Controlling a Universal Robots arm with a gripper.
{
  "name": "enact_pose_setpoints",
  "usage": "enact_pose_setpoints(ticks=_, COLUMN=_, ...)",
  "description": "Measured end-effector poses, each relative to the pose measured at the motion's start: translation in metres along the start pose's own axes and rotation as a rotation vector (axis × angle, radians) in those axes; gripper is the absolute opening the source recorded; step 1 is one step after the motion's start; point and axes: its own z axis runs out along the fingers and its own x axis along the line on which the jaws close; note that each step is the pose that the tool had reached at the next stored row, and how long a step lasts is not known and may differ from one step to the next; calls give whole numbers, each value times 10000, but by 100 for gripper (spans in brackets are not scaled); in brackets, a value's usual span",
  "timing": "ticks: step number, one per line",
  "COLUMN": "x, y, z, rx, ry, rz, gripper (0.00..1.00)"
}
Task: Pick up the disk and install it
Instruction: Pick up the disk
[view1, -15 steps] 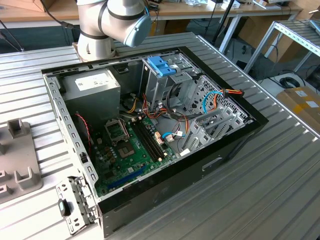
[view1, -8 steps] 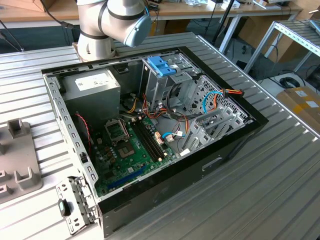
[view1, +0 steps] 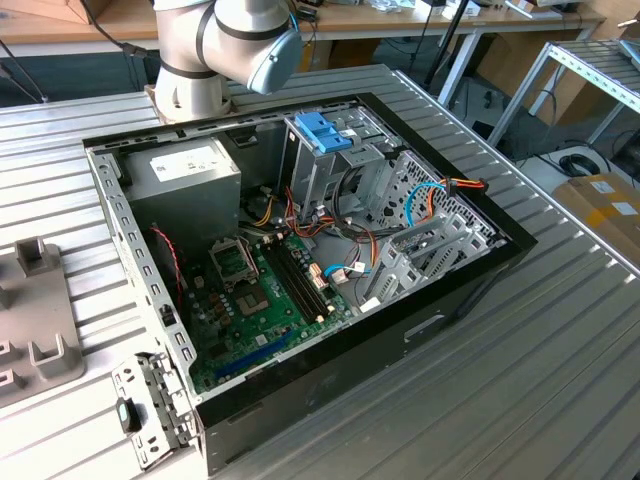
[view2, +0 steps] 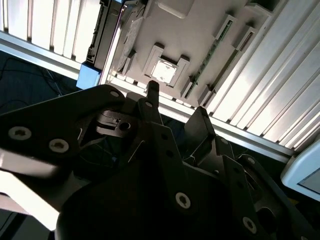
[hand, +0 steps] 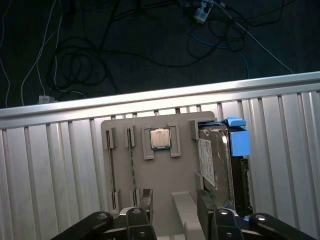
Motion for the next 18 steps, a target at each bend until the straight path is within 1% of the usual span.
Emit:
enact_pose_setpoints(ticks=5, x=-11, y=4, z=8, rx=2, ry=-2, rz=1, gripper=48)
enact_pose_setpoints(ticks=10, x=-38, y=8, z=14, rx=0, ry=0, rz=1, gripper=48)
enact_pose_setpoints(ticks=18, x=-118, y=18, z=23, rx=1, ry=-1, rz=1, gripper=48)
